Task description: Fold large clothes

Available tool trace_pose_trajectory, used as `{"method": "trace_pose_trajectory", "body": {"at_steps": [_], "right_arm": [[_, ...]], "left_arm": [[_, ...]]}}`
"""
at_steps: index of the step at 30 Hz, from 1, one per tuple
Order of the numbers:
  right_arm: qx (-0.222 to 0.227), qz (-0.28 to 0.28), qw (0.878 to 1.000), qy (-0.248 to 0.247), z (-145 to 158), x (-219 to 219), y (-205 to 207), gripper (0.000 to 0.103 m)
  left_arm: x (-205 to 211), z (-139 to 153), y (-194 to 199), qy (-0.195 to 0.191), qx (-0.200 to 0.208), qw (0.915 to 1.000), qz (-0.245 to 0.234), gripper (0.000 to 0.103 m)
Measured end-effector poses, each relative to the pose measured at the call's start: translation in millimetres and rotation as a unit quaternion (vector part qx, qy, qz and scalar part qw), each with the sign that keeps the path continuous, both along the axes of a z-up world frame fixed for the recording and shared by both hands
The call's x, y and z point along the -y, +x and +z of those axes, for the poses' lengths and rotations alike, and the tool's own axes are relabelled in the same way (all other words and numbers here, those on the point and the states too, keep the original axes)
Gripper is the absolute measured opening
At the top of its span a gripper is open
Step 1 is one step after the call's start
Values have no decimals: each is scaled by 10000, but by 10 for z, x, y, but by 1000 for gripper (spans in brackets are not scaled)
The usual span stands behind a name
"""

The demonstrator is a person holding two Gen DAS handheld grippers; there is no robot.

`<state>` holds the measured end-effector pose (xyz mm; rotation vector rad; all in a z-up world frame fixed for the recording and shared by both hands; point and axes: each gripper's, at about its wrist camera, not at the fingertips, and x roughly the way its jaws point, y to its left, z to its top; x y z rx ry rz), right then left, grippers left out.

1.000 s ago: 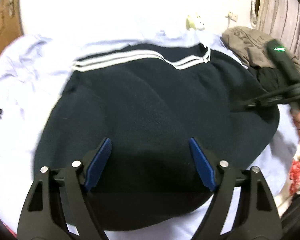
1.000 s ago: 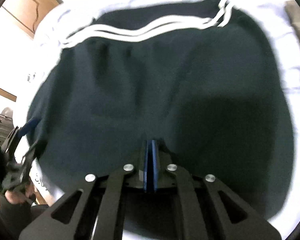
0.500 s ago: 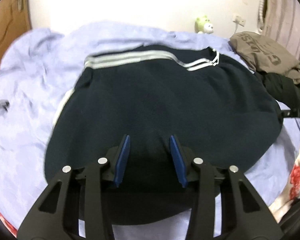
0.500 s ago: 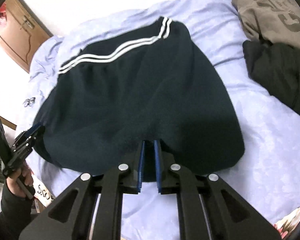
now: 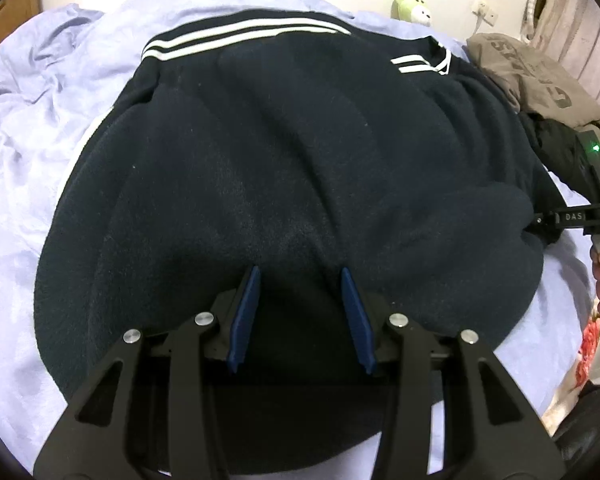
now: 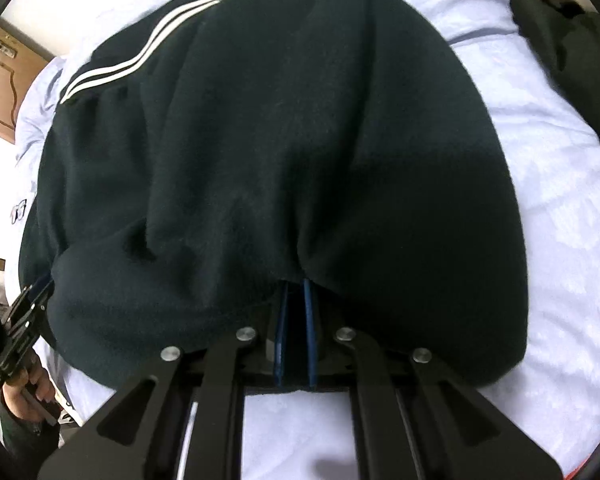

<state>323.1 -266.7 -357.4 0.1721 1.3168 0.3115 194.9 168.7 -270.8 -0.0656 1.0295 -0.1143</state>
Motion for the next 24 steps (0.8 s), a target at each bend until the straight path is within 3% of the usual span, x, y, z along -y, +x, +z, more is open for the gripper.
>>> {"method": "trace_pose_trajectory", "body": {"at_steps": [3,5,9,12,14,17,19,21,24], "right_arm": [[43,215,9988,-433,116,-111,-24,8],[56,289,9979,-571,328,-146,-97,11],[639,381,9970,-215,869,-30,-318,11],[765,379,9963,-77,999,136,-401,11],[861,476,9951,-94,974,116,-442,11],[919,771,9928,-27,847,-106,-397,11],[882,689,9936,-145,687,-173,-237,10],[553,389,9977,-38,447,-110,-134,3],[23,39,9976,692,15,123,19,0]], "left_arm": [[58,24,-10,186,87,9998,50,43],[158,199,-99,539,277,9981,86,43],[105,529,-285,984,745,9910,522,42],[-113,423,-221,741,369,9941,705,34],[-141,268,-196,770,106,9950,629,34],[-129,206,-173,798,-18,9951,575,34],[-107,136,-146,840,-108,9949,549,34],[-117,63,-125,796,-200,9952,526,34],[-171,17,-100,614,-289,9965,494,35]]}}
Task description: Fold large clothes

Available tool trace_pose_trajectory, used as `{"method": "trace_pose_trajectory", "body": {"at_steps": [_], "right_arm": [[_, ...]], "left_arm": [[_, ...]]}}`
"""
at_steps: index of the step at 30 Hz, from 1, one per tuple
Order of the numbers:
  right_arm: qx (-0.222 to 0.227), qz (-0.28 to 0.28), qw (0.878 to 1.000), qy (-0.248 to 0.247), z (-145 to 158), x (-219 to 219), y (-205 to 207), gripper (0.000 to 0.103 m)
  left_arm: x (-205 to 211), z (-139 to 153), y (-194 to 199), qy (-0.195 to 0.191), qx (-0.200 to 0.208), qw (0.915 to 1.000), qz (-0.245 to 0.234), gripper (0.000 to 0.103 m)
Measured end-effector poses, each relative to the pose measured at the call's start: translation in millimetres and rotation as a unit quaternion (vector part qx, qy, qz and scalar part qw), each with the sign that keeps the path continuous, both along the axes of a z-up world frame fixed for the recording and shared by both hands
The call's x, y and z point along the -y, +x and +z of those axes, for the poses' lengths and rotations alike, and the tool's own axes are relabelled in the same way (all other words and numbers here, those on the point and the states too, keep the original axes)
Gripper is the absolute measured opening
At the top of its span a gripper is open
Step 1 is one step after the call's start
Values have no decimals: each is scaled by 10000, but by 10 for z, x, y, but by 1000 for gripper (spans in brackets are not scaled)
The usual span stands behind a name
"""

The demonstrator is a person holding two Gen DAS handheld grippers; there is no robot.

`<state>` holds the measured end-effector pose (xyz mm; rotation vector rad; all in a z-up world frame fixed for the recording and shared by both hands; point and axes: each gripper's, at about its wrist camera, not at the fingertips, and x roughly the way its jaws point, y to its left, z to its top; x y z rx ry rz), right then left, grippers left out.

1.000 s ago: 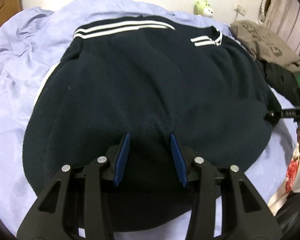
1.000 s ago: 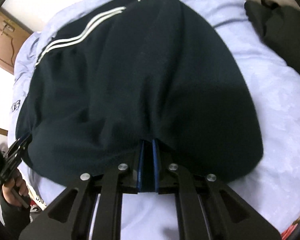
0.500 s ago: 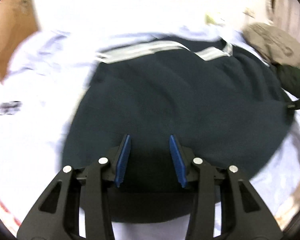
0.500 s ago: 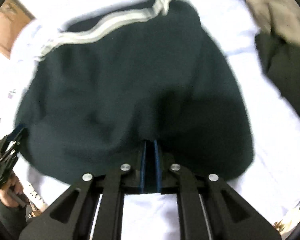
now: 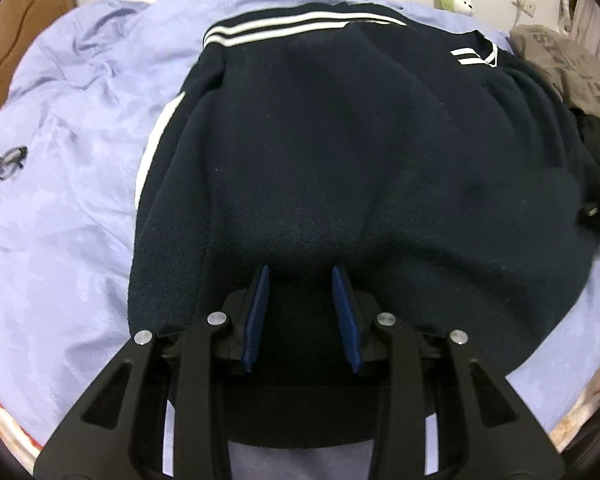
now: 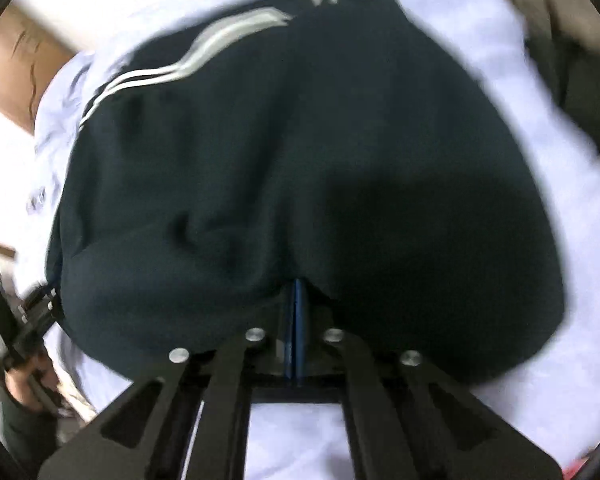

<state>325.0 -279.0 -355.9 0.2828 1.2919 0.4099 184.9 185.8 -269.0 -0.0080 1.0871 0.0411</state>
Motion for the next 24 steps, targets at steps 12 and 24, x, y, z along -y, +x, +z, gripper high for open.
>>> {"method": "trace_pose_trajectory", "body": {"at_steps": [12,24], "right_arm": [[628,-177,9953,709,549,174,-651,19],[1527,-1262,9677,1560,301,641,-1294,80]], "left_arm": [[-93,488,-387,-528,517,9953,620,52],[-407,711,-1305,-1643,1400,9561,1980,89]]}}
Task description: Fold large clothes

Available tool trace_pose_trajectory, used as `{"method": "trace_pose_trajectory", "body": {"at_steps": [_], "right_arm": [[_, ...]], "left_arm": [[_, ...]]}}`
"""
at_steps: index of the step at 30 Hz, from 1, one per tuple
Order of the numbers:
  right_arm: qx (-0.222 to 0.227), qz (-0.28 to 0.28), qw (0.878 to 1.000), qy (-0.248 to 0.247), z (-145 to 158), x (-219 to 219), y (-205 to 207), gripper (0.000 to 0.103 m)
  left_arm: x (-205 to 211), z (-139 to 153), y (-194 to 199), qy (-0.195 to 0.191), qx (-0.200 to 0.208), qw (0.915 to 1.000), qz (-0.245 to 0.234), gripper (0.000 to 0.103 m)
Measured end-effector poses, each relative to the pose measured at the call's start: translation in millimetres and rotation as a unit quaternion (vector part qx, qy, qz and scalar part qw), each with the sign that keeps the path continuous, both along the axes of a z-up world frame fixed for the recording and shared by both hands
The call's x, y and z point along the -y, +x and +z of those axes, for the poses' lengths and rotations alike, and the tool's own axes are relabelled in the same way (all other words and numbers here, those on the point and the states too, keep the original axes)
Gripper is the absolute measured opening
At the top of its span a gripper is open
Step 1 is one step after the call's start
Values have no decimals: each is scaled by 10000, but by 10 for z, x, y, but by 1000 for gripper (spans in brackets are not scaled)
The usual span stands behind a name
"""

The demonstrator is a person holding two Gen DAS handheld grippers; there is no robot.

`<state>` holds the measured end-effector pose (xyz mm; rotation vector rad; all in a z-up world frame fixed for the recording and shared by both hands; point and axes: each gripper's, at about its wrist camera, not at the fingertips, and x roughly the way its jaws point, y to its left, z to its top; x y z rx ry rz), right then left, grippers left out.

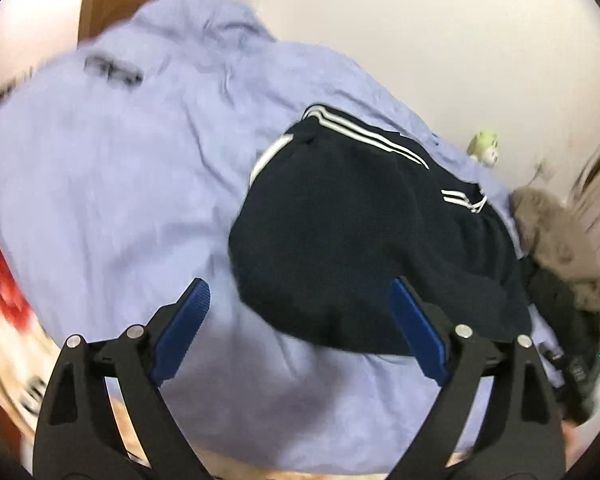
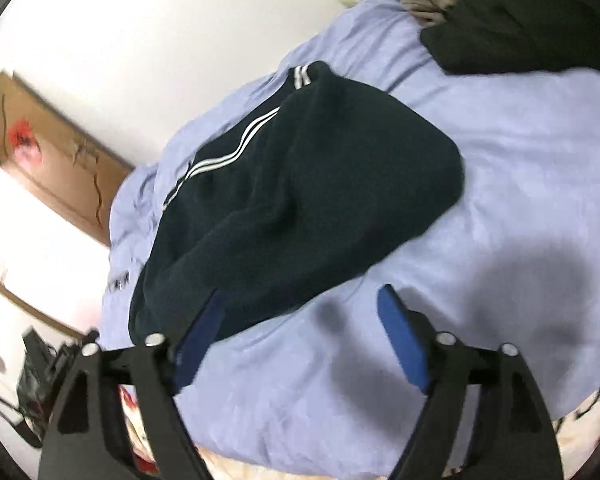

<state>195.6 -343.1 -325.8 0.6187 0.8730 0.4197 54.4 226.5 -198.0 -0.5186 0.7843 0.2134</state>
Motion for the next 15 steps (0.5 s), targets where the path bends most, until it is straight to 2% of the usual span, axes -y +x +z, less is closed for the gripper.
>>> {"method": "trace_pose_trajectory", "body": {"at_steps": [2,5,8,10,12,15], "right_arm": [[-124,-88,9999,11,-63,0,57,81],[-70,-139,9999,66,-85,6,136,81],[-171,-221,9994,192,-171,-19,255,81],[-205,-286,9990,284,-200,-7,271,82],[-140,-328,9989,299,-196,-28,305,84],[-87,-288,9992,278,-217,-96,387,89]], "left_arm": [[-75,-146,-20,-366,-7,9993,121,89],[-211,-299,-67,-608,-39,9968,524,89],[-306,-536,-15,-1322,-257,9889,630,89],[-291,-613,53,-1577,-290,9850,630,89],[-220,-615,133,-1587,-175,9860,491,89],[-141,-649,299,-1321,-195,9905,318,89]]}}
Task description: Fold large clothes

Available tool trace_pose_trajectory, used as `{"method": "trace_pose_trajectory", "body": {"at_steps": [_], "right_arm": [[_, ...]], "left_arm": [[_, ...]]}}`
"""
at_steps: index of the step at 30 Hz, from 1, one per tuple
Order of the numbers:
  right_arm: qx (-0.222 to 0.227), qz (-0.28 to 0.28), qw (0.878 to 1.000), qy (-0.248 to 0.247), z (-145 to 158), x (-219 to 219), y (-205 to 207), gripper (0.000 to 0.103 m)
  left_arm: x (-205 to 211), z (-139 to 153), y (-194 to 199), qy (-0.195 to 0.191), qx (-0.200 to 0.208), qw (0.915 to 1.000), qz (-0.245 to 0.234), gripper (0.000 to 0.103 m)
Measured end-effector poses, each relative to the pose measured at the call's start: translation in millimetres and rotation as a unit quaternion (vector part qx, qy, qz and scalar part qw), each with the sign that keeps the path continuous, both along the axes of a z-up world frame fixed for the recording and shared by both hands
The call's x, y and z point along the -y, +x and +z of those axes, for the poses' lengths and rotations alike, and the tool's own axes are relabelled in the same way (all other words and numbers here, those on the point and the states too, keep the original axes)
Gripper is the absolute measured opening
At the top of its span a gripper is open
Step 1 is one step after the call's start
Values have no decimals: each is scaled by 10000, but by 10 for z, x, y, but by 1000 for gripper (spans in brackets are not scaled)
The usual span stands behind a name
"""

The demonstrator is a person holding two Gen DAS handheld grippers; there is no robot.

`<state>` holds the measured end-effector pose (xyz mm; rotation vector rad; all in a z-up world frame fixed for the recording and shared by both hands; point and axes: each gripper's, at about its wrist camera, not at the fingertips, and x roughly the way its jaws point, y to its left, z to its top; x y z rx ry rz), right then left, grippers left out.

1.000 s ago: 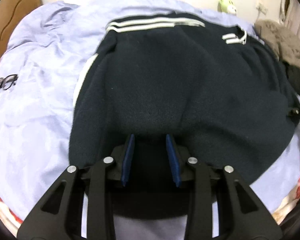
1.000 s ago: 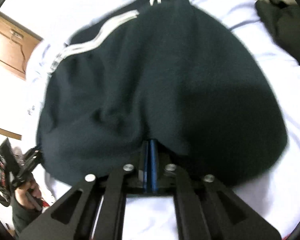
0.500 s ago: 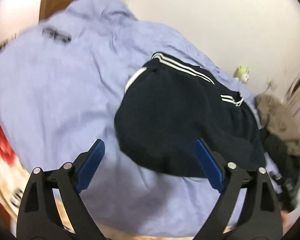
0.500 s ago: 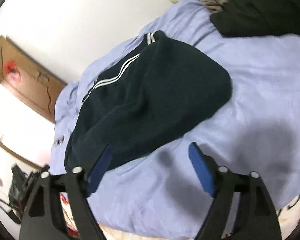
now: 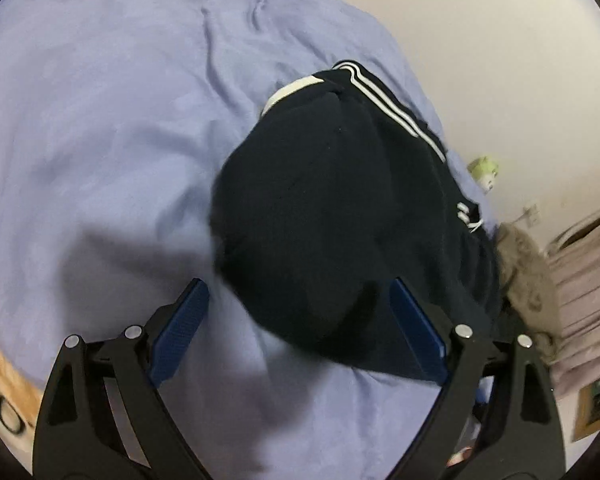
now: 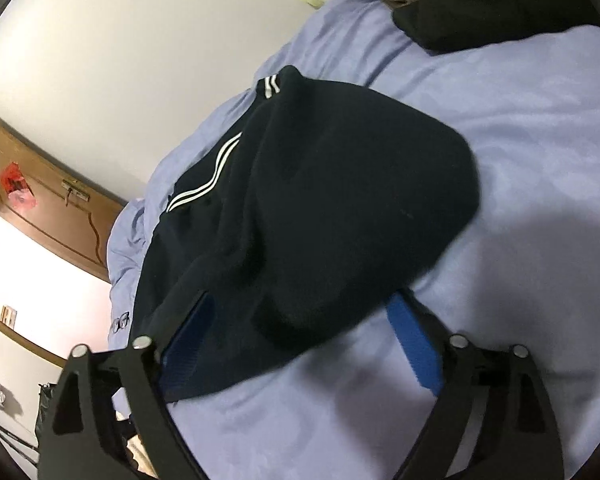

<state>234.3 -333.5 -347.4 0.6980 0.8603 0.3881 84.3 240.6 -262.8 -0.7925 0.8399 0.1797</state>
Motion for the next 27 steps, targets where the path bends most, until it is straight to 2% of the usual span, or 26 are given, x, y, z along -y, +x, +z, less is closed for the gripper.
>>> {"method": "trace_pose_trajectory", "body": {"at_steps": [4,8,11,15,18,19,21,23,25,26,27], "right_arm": [[1,-27,9998,172,-28,-3,113,90],[88,-84,9989,462,-15,21,243,91],[173,-46,9968,783,31,43,332,91],[599,46,9918,1127,190,44,369,91],[485,-30,9973,559,195,-45,439,90],[383,-83,9991,146,161,-105,482,87],[236,-119,9993,-260,94,-187,540,83],[152,-47,9991,-396,39,-259,635,83],[57,-40,9996,-284,9,-276,737,81],[-30,-105,9997,-208,-3,-266,779,77],[-113,-168,9996,-207,-4,-255,798,62]], "left_arm": [[0,-80,149,-277,167,9995,-21,91],[36,-113,358,-285,274,9992,-20,91],[79,-28,382,-278,471,9985,-8,91],[125,117,344,-275,794,9964,-87,91],[184,73,413,-26,533,9985,-153,91],[202,64,430,42,481,9987,-134,91],[239,35,492,243,353,9990,-117,91],[243,-41,579,284,194,9993,-123,91],[228,-70,646,193,228,9995,-70,91],[215,-58,652,151,293,9994,-45,87],[206,-54,644,122,326,9994,-22,83]]}}
